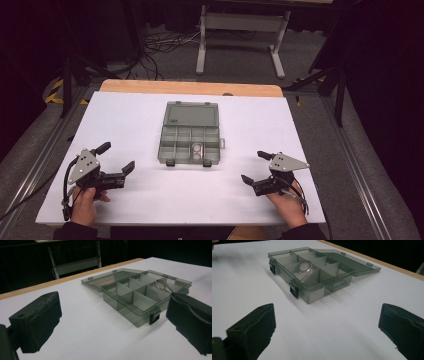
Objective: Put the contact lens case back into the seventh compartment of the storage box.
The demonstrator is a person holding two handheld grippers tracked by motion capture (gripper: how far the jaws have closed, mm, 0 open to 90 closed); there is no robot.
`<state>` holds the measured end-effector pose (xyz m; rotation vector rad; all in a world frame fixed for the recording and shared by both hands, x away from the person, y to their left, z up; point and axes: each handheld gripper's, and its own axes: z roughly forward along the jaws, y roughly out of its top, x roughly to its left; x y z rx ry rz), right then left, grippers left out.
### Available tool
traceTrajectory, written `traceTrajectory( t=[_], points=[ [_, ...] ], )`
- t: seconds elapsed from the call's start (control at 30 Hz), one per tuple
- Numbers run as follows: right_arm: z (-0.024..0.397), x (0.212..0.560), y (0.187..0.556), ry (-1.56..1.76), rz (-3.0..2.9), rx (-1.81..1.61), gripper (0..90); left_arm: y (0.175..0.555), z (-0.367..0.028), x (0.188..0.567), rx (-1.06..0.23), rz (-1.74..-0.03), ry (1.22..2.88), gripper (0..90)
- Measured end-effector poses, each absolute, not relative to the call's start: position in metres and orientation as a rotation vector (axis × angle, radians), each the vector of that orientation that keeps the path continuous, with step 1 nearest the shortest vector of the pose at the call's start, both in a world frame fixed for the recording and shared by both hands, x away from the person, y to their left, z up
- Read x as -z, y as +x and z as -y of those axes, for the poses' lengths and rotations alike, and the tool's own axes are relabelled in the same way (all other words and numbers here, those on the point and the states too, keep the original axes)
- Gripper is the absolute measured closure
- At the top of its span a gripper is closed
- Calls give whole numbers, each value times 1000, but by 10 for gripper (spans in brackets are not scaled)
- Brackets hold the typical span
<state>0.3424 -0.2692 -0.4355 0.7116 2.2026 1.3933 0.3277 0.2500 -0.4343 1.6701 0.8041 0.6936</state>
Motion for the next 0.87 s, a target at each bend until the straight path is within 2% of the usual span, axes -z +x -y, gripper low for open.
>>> traceTrajectory(
  t=[0.23, 0.87],
  points=[
    [271, 447, 343, 743, -2187, -1385, 12, 328, -250, 436, -689, -803, 1673, 10],
    [270, 447, 344, 740, -2184, -1380, 11, 329, -251, 436, -690, -814, 1671, 9]
  ],
)
